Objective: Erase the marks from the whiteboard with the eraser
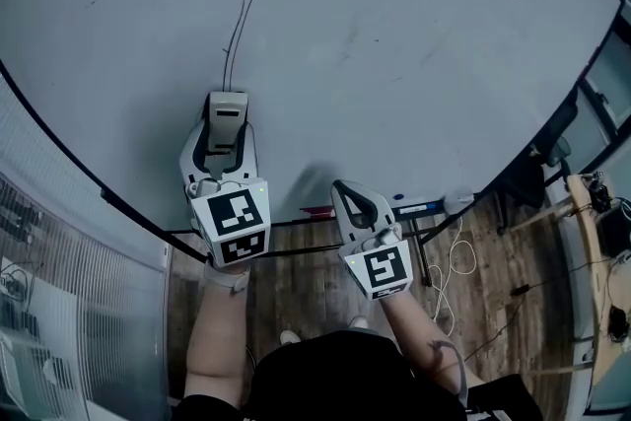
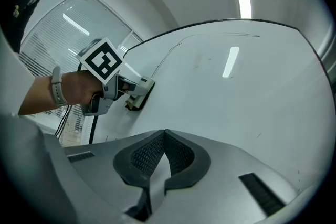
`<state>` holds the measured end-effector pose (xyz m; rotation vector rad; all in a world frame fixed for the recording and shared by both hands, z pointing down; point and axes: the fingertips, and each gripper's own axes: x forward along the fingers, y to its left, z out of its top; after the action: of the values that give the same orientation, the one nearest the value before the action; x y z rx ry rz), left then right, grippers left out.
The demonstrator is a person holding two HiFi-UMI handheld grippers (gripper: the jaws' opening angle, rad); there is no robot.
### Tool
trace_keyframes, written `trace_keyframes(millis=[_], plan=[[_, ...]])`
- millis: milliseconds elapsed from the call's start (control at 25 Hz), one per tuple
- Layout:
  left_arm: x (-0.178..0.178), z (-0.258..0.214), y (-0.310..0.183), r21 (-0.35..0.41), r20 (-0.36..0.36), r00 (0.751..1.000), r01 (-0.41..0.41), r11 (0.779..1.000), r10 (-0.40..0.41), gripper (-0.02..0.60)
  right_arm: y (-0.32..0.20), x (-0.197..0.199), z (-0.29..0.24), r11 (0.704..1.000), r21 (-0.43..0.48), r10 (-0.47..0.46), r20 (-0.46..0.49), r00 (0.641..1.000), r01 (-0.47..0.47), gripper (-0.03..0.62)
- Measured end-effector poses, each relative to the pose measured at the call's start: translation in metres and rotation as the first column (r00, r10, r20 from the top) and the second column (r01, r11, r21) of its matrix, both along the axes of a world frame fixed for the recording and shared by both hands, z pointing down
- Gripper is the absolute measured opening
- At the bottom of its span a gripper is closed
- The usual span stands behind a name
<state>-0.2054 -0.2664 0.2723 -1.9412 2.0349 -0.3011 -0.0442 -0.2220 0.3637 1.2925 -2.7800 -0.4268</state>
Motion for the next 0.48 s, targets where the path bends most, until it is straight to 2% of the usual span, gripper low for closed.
trace_keyframes(millis=[480], plan=[[0.009, -0.062, -0.001, 0.096, 0.043, 0.999, 0.021, 0.995, -0.025, 0.238, -0.002, 0.022, -0.02, 0.999, 0.039, -0.017, 0.001, 1.0, 0.017, 0.026]])
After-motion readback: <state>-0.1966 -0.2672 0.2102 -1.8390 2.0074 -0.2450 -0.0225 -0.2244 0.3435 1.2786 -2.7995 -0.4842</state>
